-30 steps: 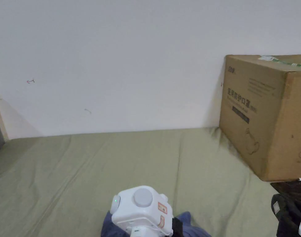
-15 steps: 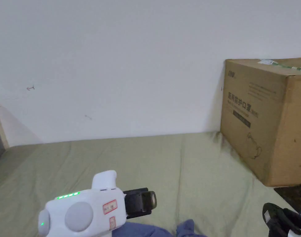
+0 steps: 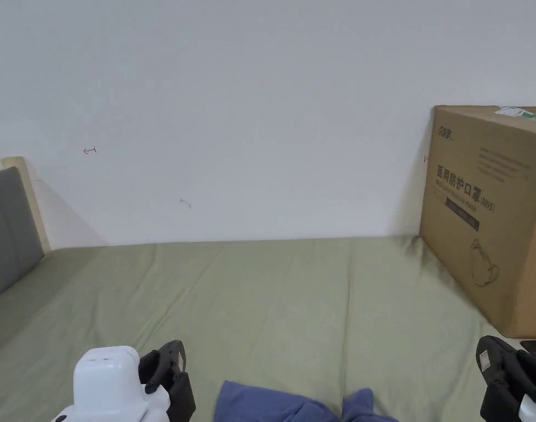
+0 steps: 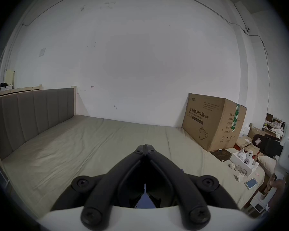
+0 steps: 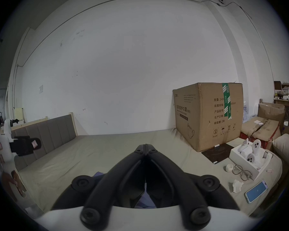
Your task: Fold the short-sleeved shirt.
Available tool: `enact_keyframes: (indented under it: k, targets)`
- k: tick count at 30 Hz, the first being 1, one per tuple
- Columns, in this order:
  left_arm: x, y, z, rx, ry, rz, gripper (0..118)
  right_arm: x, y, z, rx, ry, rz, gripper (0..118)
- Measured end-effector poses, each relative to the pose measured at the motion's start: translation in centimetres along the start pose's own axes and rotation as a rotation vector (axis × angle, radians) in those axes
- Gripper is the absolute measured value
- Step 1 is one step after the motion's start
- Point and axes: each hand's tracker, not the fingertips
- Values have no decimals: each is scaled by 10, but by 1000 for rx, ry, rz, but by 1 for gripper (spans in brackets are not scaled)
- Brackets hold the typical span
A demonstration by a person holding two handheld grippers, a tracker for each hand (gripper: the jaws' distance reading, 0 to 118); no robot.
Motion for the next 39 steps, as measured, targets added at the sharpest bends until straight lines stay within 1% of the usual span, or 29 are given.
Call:
enact_keyframes:
  k: [4,6,7,9,12,13,15,16,17,18,19,20,23,25,26,28,29,30,31,33,34,35,36,37,39]
  targets:
    - [0,4,-15,-21,8,-10,0,-1,-1,-6,-20,4,4,0]
    - [-6,15,-35,-54,-14,21,0,0,-1,-9,-31,3,6,0]
    - [-11,22,-56,-124,-32,40,0,2,-1,-12,-39,5,4,0]
    - [-26,29,-110,-329,-35,86,0,4,-3,-17,-57,8,-1,0]
    - [-51,11,-200,-744,-70,140,0,7,-8,-28,-93,4,5,0]
    - [-59,-4,-225,-806,-89,153,0,9,-11,-33,-109,3,8,0]
    - [-67,-30,-261,-866,-60,100,0,12,-19,-44,-141,0,11,0]
    - [-71,-44,-279,-888,-47,83,8,14,-24,-50,-160,-1,12,0]
    - [-74,-55,-295,-912,-22,50,30,16,-29,-56,-178,-5,14,0]
    - [-74,-66,-305,-927,-1,16,62,18,-34,-61,-195,-10,18,0]
    - [-74,-78,-318,-949,2,3,105,20,-39,-67,-216,-16,24,0]
    - [-76,-90,-329,-966,0,16,116,22,-44,-72,-234,-24,30,0]
    - [-63,-109,-339,-974,-7,13,114,26,-57,-84,-275,-43,29,0]
    - [-57,-127,-350,-994,5,-36,114,29,-63,-90,-297,-44,15,0]
    - [-63,-141,-366,-1015,-1,-62,114,30,-66,-92,-306,-46,12,0]
    - [-57,-165,-369,-1091,-31,-105,116,31,-70,-95,-323,-49,18,0]
    - [-51,-174,-365,-1102,-23,-178,115,31,-72,-96,-330,-50,23,0]
    - [-48,-176,-362,-1010,-39,-316,111,31,-74,-97,-337,-50,29,0]
    - [-48,-171,-357,-959,-87,-338,109,32,-74,-97,-344,-51,32,0]
    - [-54,-161,-349,-933,-99,-276,103,34,-74,-97,-351,-48,25,0]
    - [-51,-155,-339,-911,-84,-270,84,36,-74,-98,-354,-47,15,0]
    - [-53,-146,-331,-874,-67,-283,59,39,-76,-100,-366,-45,1,0]
    - [-56,-140,-323,-859,-68,-281,11,43,-76,-103,-390,-31,-30,0]
    - [-58,-131,-309,-820,-13,-295,1,48,-76,-109,-426,1,-75,0]
    - [-61,-124,-284,-788,-163,-111,1,59,-76,-124,-485,38,-141,0]
